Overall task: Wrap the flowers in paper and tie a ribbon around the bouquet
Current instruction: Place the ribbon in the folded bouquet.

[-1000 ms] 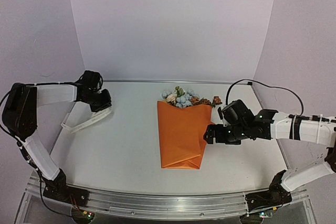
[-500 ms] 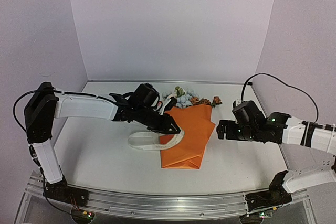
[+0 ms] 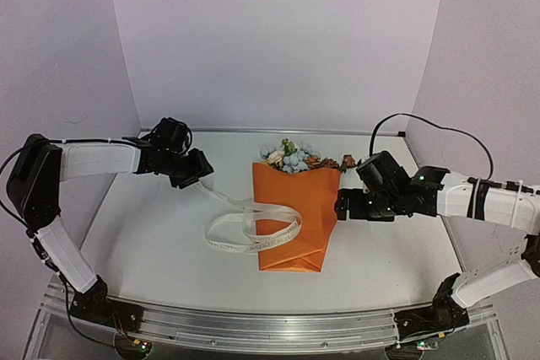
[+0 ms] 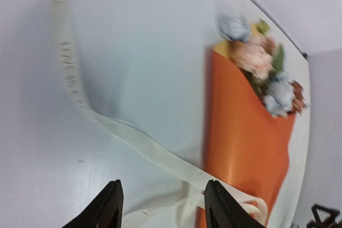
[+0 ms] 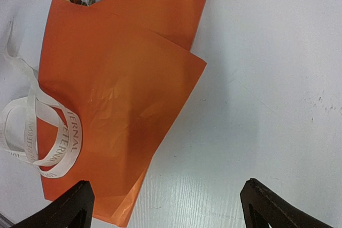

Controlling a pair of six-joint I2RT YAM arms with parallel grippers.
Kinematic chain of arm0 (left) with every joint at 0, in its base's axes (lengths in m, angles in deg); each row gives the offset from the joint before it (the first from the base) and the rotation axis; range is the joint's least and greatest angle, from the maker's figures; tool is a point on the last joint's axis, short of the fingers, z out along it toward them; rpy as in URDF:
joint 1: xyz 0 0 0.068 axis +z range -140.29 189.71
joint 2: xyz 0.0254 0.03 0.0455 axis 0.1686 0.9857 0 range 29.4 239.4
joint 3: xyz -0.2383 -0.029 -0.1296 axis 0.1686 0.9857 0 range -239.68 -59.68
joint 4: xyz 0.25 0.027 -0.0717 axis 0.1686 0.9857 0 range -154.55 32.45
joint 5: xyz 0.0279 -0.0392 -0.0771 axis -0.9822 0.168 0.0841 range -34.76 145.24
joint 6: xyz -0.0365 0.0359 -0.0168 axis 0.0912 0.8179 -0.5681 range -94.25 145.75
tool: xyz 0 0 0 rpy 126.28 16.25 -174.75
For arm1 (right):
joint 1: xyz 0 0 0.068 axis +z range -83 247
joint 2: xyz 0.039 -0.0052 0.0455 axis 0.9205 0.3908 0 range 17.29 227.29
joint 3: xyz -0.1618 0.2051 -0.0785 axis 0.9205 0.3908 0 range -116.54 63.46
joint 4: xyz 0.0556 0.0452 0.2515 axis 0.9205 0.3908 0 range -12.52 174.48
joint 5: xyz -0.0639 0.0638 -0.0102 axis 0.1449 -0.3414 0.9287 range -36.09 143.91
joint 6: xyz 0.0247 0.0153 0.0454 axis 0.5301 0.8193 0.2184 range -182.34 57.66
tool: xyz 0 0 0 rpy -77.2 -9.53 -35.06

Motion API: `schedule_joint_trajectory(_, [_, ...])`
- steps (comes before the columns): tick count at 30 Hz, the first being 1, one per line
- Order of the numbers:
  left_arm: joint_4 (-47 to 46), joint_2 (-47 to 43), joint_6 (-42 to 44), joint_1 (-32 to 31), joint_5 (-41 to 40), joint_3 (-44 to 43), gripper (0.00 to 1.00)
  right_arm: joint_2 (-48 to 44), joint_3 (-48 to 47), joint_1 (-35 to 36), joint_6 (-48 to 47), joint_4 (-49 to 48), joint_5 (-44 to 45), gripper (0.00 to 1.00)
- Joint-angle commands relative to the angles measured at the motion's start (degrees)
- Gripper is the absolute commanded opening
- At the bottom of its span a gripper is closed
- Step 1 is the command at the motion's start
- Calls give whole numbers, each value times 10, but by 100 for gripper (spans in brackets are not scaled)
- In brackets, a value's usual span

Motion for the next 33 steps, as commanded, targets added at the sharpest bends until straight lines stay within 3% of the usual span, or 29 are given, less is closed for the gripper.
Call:
schedule_joint_trajectory(1, [34, 11, -76, 7, -101, -5, 54, 16, -39, 5, -10, 4, -12, 98])
schedule_joint_trajectory(13, [-33, 141, -187, 8, -68, -48, 51, 4, -23, 7, -8, -7, -28, 98])
schedule_joint_trajectory(24, [-34, 195, -201, 8, -87, -84, 43, 19, -27, 29, -17, -20, -46, 98])
schedule_joint_trajectory(29, [-40, 225, -190, 8, -75, -104, 29, 53, -62, 49, -54, -18, -68, 98])
schedule_joint_trajectory(33, [-23, 233, -147, 9, -74, -126, 4, 108, -112, 63, -132, -18, -115, 92])
